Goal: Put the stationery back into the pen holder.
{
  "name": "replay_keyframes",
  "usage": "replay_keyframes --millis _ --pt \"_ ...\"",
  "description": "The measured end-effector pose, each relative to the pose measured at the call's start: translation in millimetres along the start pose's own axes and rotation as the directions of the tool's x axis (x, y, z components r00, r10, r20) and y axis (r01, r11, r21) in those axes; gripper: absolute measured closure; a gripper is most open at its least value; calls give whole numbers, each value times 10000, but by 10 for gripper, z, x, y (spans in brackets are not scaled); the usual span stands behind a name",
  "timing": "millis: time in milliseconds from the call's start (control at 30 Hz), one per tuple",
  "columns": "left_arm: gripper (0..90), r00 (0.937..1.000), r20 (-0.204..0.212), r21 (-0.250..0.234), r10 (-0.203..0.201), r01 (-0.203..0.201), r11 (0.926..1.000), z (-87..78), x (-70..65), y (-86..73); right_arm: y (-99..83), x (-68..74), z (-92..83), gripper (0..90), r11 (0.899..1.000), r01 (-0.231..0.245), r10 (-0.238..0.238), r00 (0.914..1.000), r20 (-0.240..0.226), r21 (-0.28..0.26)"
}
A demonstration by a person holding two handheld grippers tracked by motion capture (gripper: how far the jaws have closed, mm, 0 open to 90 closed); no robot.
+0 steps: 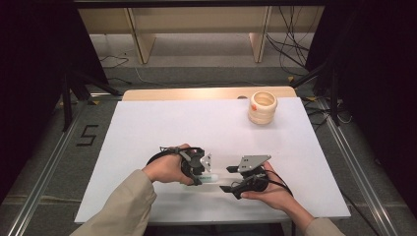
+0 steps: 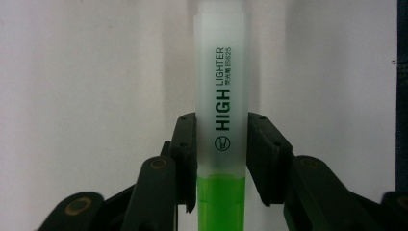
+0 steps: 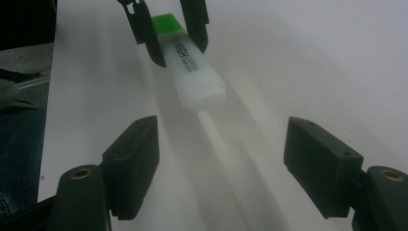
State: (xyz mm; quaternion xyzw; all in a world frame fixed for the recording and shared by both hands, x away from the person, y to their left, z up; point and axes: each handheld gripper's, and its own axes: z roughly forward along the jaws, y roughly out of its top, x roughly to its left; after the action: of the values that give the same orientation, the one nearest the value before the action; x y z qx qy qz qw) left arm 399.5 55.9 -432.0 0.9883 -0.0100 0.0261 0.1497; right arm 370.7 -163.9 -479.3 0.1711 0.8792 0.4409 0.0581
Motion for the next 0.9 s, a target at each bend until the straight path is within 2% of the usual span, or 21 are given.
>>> replay_keyframes --millis 400,467,600,900 --pt "661 9995 152 73 292 -293 9995 31 15 75 82 32 173 346 9994 290 -284 9991 -321 177" --pt "661 9997 153 -47 178 -178 9998 42 5 79 89 37 185 353 9994 290 -284 9991 -305 187" --pt "660 9995 183 -81 261 -259 9996 44 5 94 99 42 206 372 9993 333 -326 9988 -353 182" --pt "661 9983 260 -197 518 -513 9985 44 -3 140 108 51 235 464 9987 486 -479 9980 -410 165"
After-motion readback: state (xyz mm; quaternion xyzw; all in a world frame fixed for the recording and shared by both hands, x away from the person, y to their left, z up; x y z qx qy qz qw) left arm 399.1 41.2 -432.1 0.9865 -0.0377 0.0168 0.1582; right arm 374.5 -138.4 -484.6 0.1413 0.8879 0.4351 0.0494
